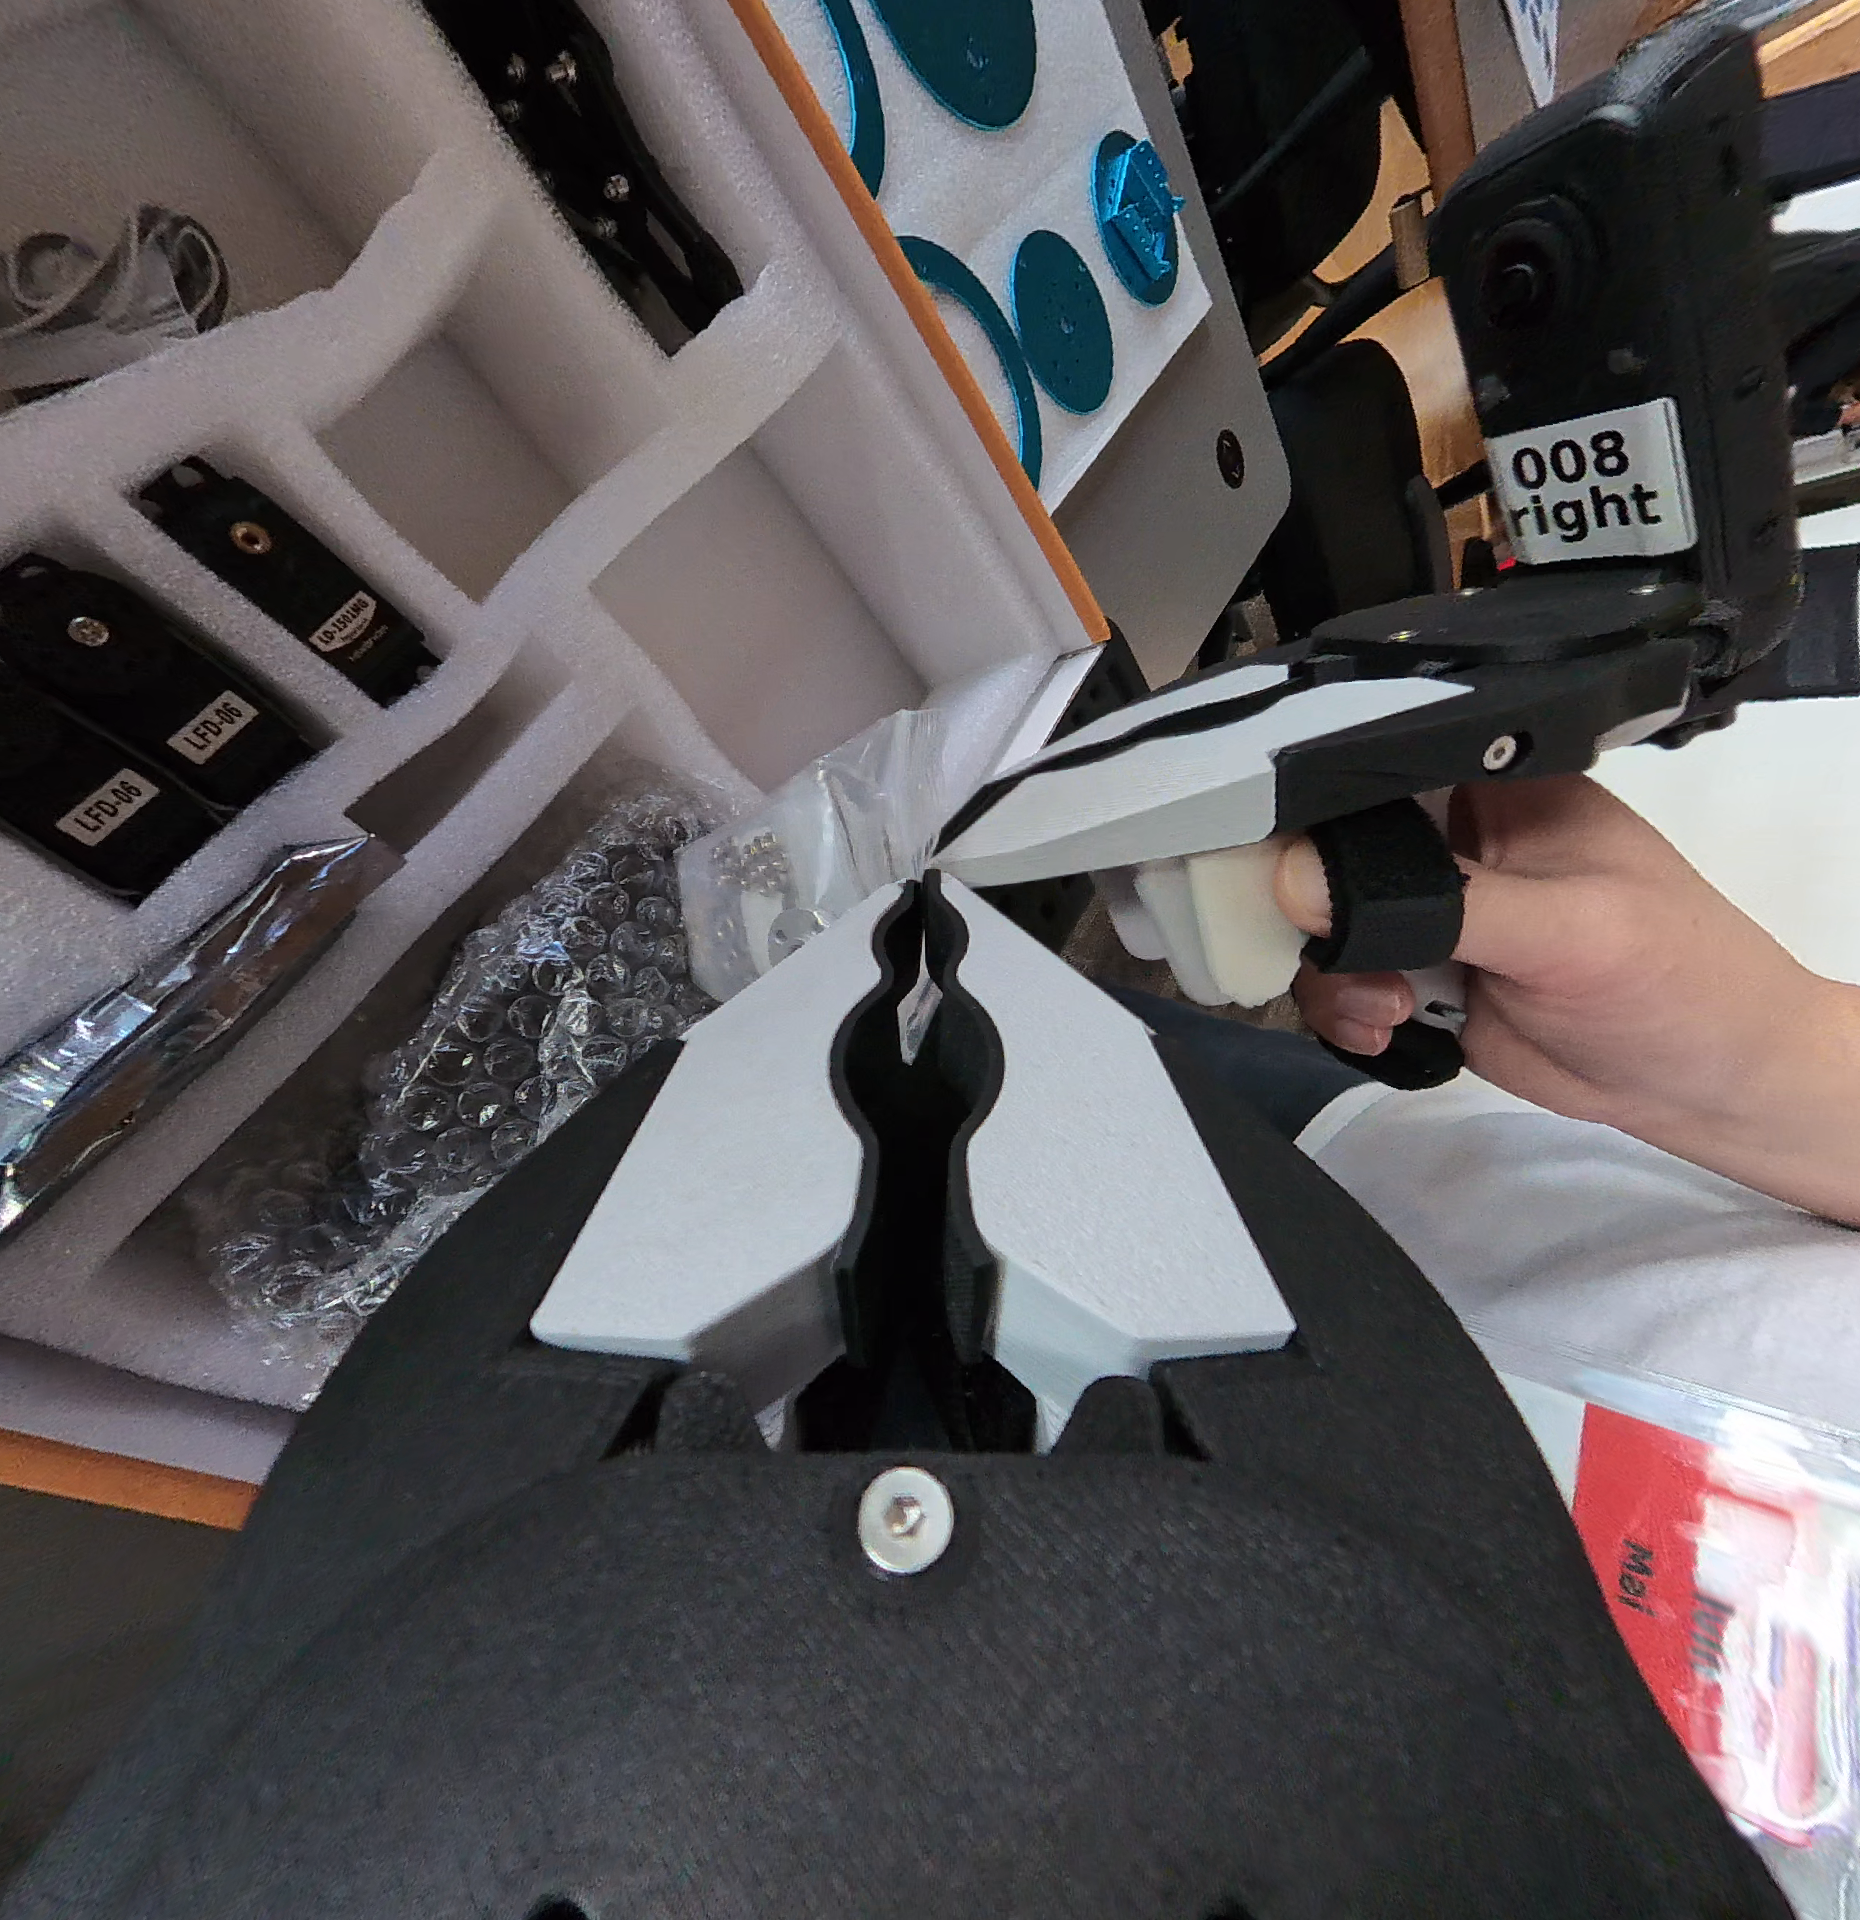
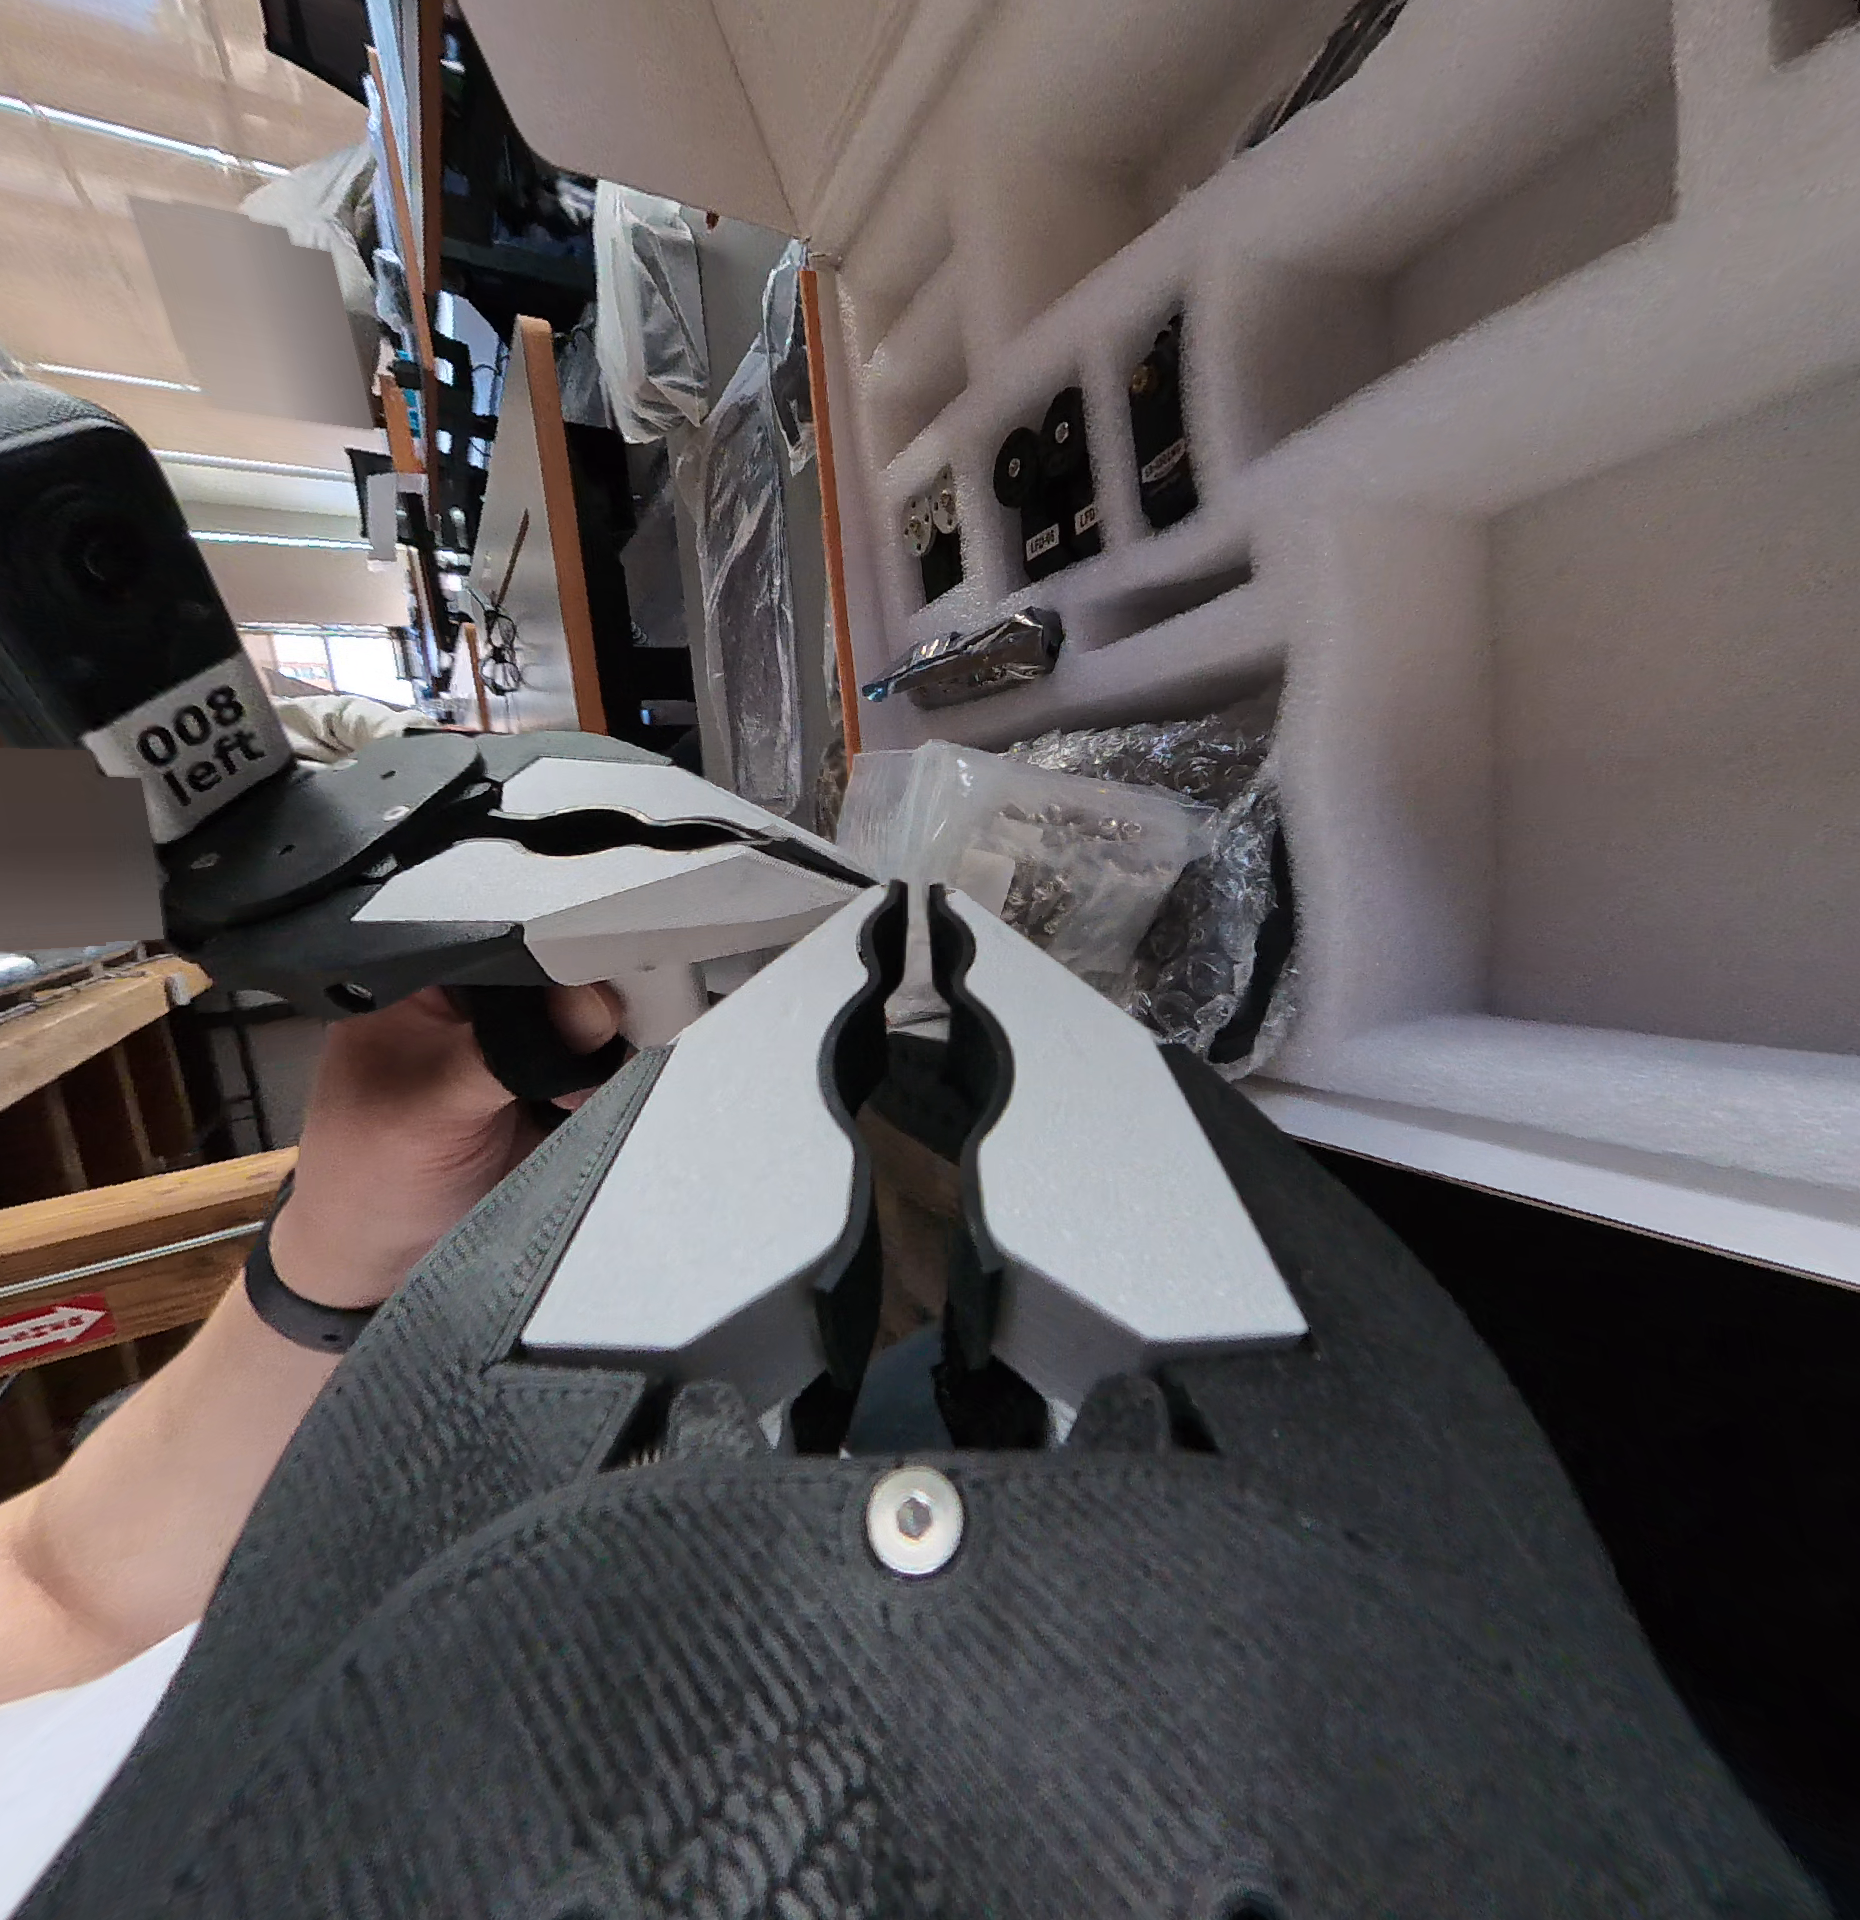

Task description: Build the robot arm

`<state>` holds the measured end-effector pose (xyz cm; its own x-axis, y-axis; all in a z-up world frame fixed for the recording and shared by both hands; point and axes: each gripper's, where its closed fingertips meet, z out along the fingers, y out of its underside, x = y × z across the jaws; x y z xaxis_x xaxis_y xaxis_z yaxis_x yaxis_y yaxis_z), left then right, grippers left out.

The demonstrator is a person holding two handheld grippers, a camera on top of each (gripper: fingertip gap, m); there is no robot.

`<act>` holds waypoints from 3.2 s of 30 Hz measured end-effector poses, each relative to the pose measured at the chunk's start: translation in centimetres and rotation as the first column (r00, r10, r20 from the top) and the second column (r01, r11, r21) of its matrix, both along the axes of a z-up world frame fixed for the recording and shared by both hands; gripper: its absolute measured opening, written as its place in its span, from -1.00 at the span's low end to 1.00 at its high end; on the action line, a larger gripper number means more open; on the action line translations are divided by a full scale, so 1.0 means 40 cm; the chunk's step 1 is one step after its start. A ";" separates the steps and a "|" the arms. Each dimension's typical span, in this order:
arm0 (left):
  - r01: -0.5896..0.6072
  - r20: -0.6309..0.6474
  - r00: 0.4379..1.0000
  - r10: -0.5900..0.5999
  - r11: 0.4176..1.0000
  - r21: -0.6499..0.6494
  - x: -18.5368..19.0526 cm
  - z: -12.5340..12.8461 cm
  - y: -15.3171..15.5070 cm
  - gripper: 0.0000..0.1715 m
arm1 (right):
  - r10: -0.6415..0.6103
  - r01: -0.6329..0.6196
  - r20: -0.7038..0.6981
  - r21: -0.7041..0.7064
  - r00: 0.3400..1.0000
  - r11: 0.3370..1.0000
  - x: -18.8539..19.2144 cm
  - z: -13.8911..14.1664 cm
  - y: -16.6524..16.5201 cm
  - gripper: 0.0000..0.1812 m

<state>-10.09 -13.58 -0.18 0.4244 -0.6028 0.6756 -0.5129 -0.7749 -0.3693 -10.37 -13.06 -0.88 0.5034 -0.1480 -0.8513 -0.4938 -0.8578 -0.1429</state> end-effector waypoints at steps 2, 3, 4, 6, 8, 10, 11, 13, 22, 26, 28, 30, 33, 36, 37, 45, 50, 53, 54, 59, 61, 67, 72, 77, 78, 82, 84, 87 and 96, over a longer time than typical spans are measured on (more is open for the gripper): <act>-0.006 0.009 1.000 0.006 1.000 0.001 -0.002 0.002 0.000 -1.00 | 0.017 -0.017 0.032 0.004 0.999 1.000 -0.003 0.002 0.000 -0.96; -0.014 0.021 1.000 0.015 1.000 -0.011 -0.003 0.004 0.001 -1.00 | 0.020 -0.020 0.034 0.001 0.999 1.000 -0.004 0.003 0.001 -0.96; -0.025 0.036 0.999 0.026 0.999 -0.031 -0.004 0.007 0.001 -1.00 | 0.022 -0.022 0.031 -0.001 0.999 1.000 -0.007 0.002 0.001 -0.96; -0.033 0.056 0.998 0.037 0.997 -0.064 -0.006 0.009 -0.001 -1.00 | 0.038 -0.038 0.031 0.005 0.999 0.999 -0.013 -0.004 0.001 -1.00; -0.034 0.062 0.997 0.038 0.997 -0.067 -0.009 0.006 0.000 -1.00 | 0.054 -0.055 0.045 0.022 0.998 0.998 -0.017 -0.007 0.001 -1.00; -0.050 0.075 0.996 0.057 0.995 -0.090 -0.012 0.009 0.001 -1.00 | 0.064 -0.067 0.069 0.036 0.996 0.997 -0.018 -0.002 0.002 -1.00; -0.055 0.086 0.994 0.064 0.993 -0.108 -0.011 0.012 0.000 -0.95 | 0.073 -0.078 0.091 0.050 0.993 0.996 -0.020 0.000 0.003 -1.00; -0.064 0.100 0.992 0.076 0.990 -0.123 -0.010 0.012 0.000 -0.89 | 0.076 -0.085 0.128 0.068 0.989 0.994 -0.019 0.001 0.006 -1.00; 0.023 -0.021 0.999 -0.024 1.000 -0.011 -0.021 -0.015 0.015 -1.00 | 0.104 -0.113 0.099 0.088 0.990 0.990 -0.013 -0.005 0.005 -1.00; 0.034 -0.065 0.997 -0.032 0.999 0.029 -0.022 -0.019 0.022 -1.00 | 0.099 -0.110 0.121 0.087 0.988 0.990 -0.013 -0.007 0.009 -1.00; 0.026 -0.084 0.996 -0.021 0.998 0.059 -0.025 -0.021 0.024 -1.00 | 0.086 -0.096 0.120 0.076 0.989 0.992 -0.014 -0.007 0.011 -1.00; 0.013 -0.087 0.996 -0.007 0.998 0.064 -0.027 -0.021 0.023 -1.00 | 0.090 -0.100 0.126 0.077 0.988 0.992 -0.017 -0.004 0.008 -1.00; 0.007 -0.084 0.996 -0.003 0.999 0.050 -0.029 -0.021 0.019 -1.00 | 0.092 -0.104 0.136 0.082 0.986 0.991 -0.017 -0.003 0.003 -1.00; 0.024 -0.104 0.994 -0.015 0.996 0.083 -0.028 -0.022 0.019 -1.00 | 0.095 -0.109 0.154 0.087 0.984 0.990 -0.016 -0.003 0.002 -1.00; 0.030 -0.110 0.994 -0.019 0.995 0.093 -0.027 -0.022 0.018 -1.00 | 0.098 -0.115 0.169 0.088 0.981 0.989 -0.014 -0.004 0.001 -1.00; 0.017 0.036 0.999 -0.012 0.990 -0.139 -0.015 0.009 0.009 -1.00 | 0.051 -0.050 -0.019 0.064 0.998 0.997 -0.011 0.007 0.000 -1.00; 0.018 0.074 0.997 -0.006 0.984 -0.174 -0.037 0.019 0.023 -1.00 | 0.097 -0.095 -0.037 0.066 0.995 0.993 -0.031 0.011 0.011 -1.00; 0.014 0.073 0.997 -0.001 0.983 -0.180 -0.043 0.015 0.034 -1.00 | 0.093 -0.089 -0.061 0.065 0.994 0.994 -0.033 0.007 0.024 -1.00; 0.015 0.080 0.997 0.000 0.981 -0.192 -0.044 0.015 0.036 -1.00 | 0.087 -0.082 -0.078 0.063 0.993 0.995 -0.034 0.008 0.028 -1.00; -0.015 0.126 0.991 0.046 0.972 -0.236 -0.052 0.031 0.067 -0.96 | 0.068 -0.062 -0.118 0.055 0.991 0.997 -0.033 0.007 0.044 -1.00; -0.023 0.149 0.987 0.058 0.973 -0.230 -0.056 0.048 0.074 -0.81 | 0.072 -0.065 -0.127 0.061 0.989 0.996 -0.034 0.005 0.047 -1.00; 0.035 0.004 0.999 -0.034 0.996 -0.081 -0.065 0.001 0.036 -0.71 | 0.043 -0.028 -0.206 0.074 0.978 0.997 -0.034 -0.003 0.054 -1.00; -0.120 0.098 0.986 0.136 0.981 -0.155 -0.030 -0.007 0.044 -1.00 | 0.022 0.004 -0.222 0.117 0.975 0.993 -0.023 -0.010 0.045 -1.00; -0.173 0.159 0.960 0.229 0.938 -0.302 -0.043 -0.012 0.035 -1.00 | 0.027 0.008 -0.274 0.125 0.961 0.992 -0.029 -0.004 0.032 -1.00; -0.178 0.187 0.948 0.257 0.916 -0.359 -0.043 -0.004 0.035 -1.00 | 0.029 0.008 -0.278 0.132 0.960 0.991 -0.030 -0.001 0.033 -1.00; -0.160 0.245 0.923 0.295 0.877 -0.454 -0.048 0.007 0.033 -1.00 | 0.048 -0.004 -0.305 0.142 0.951 0.990 -0.035 0.002 0.029 -1.00; -0.145 0.254 0.925 0.283 0.880 -0.453 -0.049 0.012 0.029 -1.00 | 0.067 -0.019 -0.313 0.155 0.947 0.988 -0.038 0.003 0.024 -1.00; -0.133 0.262 0.927 0.270 0.886 -0.444 -0.045 0.021 0.025 -1.00 | 0.100 -0.043 -0.308 0.186 0.946 0.982 -0.035 0.008 0.018 -1.00; -0.134 0.315 0.888 0.334 0.845 -0.518 -0.051 0.043 0.043 -1.00 | 0.184 -0.101 -0.232 0.330 0.955 0.939 -0.043 0.030 0.012 -0.96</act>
<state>-12.11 -11.86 1.53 0.1605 -0.0848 0.9834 -0.1898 -0.9804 -0.0536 -12.10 -12.58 0.30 0.2585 0.2021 -0.9446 -0.4250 -0.8543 -0.2991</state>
